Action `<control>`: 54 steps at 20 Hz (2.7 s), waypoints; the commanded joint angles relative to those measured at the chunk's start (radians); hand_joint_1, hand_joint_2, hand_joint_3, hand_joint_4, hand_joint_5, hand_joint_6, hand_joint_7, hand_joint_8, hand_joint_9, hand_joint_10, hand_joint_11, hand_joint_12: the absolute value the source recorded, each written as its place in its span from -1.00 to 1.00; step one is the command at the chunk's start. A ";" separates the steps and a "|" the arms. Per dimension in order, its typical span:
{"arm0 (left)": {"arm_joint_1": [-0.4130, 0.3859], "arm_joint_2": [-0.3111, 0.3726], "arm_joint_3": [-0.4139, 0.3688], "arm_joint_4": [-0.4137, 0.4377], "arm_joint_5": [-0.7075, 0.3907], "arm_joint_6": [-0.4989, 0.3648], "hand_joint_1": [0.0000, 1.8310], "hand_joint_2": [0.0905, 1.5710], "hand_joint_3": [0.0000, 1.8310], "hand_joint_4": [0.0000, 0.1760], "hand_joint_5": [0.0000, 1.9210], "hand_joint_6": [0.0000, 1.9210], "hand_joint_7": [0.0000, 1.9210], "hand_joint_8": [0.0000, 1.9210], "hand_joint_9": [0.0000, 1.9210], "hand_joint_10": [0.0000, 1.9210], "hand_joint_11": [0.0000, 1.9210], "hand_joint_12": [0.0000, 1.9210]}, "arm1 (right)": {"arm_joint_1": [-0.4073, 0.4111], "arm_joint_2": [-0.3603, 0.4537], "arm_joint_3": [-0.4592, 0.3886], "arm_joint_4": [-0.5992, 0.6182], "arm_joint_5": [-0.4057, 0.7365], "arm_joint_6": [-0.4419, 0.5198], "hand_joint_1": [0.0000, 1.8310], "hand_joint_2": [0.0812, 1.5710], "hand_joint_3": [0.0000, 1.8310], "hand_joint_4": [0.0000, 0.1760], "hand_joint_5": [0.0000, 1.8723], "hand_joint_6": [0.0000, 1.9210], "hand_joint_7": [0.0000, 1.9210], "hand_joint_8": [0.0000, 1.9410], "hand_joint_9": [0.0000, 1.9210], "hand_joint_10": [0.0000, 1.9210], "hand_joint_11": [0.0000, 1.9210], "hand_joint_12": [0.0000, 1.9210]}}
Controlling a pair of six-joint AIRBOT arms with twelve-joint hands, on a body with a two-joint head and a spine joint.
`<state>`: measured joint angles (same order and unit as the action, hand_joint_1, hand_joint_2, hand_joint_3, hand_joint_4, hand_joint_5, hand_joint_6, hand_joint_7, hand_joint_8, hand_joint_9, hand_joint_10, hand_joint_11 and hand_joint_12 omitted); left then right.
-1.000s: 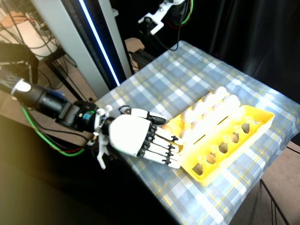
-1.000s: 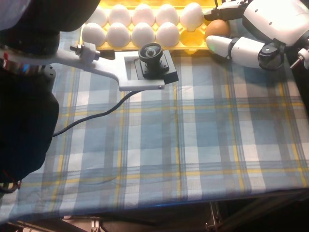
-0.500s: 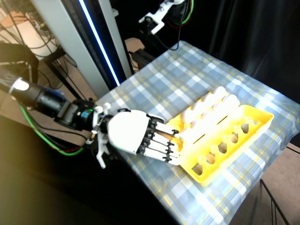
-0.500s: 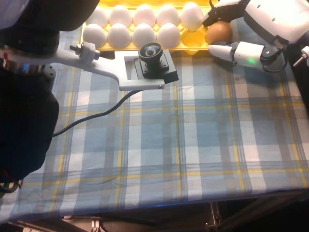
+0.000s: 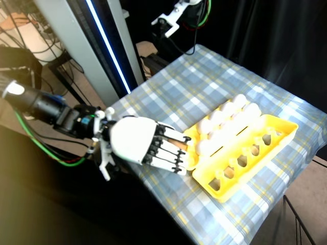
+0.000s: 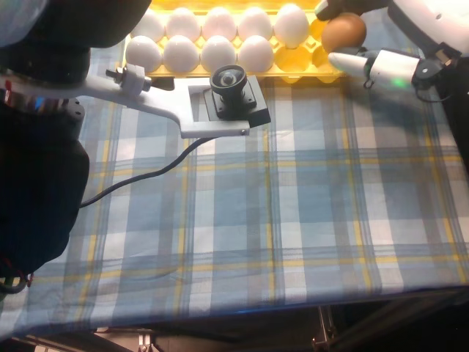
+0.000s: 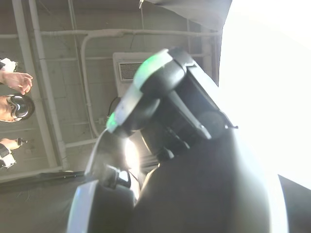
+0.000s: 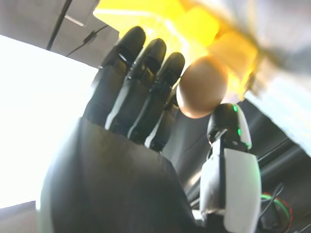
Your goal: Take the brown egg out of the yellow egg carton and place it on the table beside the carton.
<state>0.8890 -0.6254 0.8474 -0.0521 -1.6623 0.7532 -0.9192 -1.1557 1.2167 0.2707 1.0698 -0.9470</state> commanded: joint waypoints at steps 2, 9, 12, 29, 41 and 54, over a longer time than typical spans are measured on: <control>-0.018 -0.006 -0.009 0.026 -0.074 -0.014 -0.71 0.78 -1.00 -1.00 -0.04 1.00 0.29 1.00 0.36 1.00 0.11 1.00 | 0.010 0.020 -0.035 -0.041 0.189 0.000 0.06 0.45 -1.00 1.00 -0.07 0.19 0.01 -1.00 -0.08 -0.99 -0.37 -0.53; -0.018 -0.006 -0.009 0.027 -0.074 -0.014 -0.73 0.78 -1.00 -1.00 -0.06 1.00 0.27 1.00 0.32 1.00 0.06 1.00 | -0.081 0.083 -0.168 -0.113 0.329 -0.001 0.12 0.42 -1.00 0.11 -0.01 0.11 0.12 -1.00 -0.23 -1.00 -0.57 -0.86; -0.018 -0.007 -0.009 0.027 -0.074 -0.014 -0.70 0.77 -1.00 -1.00 -0.03 1.00 0.29 1.00 0.34 1.00 0.10 1.00 | -0.118 0.083 -0.193 -0.137 0.335 -0.001 0.16 0.40 -1.00 -0.75 0.02 0.06 0.08 -1.00 -0.24 -1.00 -0.59 -0.88; -0.018 -0.007 -0.009 0.027 -0.074 -0.014 -0.69 0.76 -0.99 -1.00 -0.01 1.00 0.31 1.00 0.40 1.00 0.23 1.00 | -0.135 -0.030 -0.123 -0.110 0.170 -0.003 -0.28 0.27 -1.00 -1.00 -0.64 -1.00 -0.53 -1.00 -0.67 -1.00 -0.73 -1.00; -0.018 -0.006 -0.009 0.027 -0.074 -0.014 -0.66 0.76 -1.00 -1.00 0.01 1.00 0.30 1.00 0.39 1.00 0.20 1.00 | -0.221 0.101 -0.246 0.020 0.521 -0.042 -1.00 -0.14 -1.00 -0.78 -1.00 -1.00 -1.00 -1.00 -1.00 -1.00 -1.00 -1.00; -0.018 -0.007 -0.010 0.026 -0.074 -0.020 -0.69 0.77 -1.00 -1.00 -0.07 1.00 0.28 1.00 0.33 1.00 0.19 1.00 | -0.386 0.133 -0.360 0.165 0.692 -0.078 -1.00 -0.07 -0.99 -0.35 -1.00 -1.00 -1.00 -1.00 -1.00 -1.00 -1.00 -1.00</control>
<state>0.8894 -0.6254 0.8474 -0.0494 -1.6627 0.7479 -1.3132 -1.0229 0.8597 0.4595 1.6382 -1.0275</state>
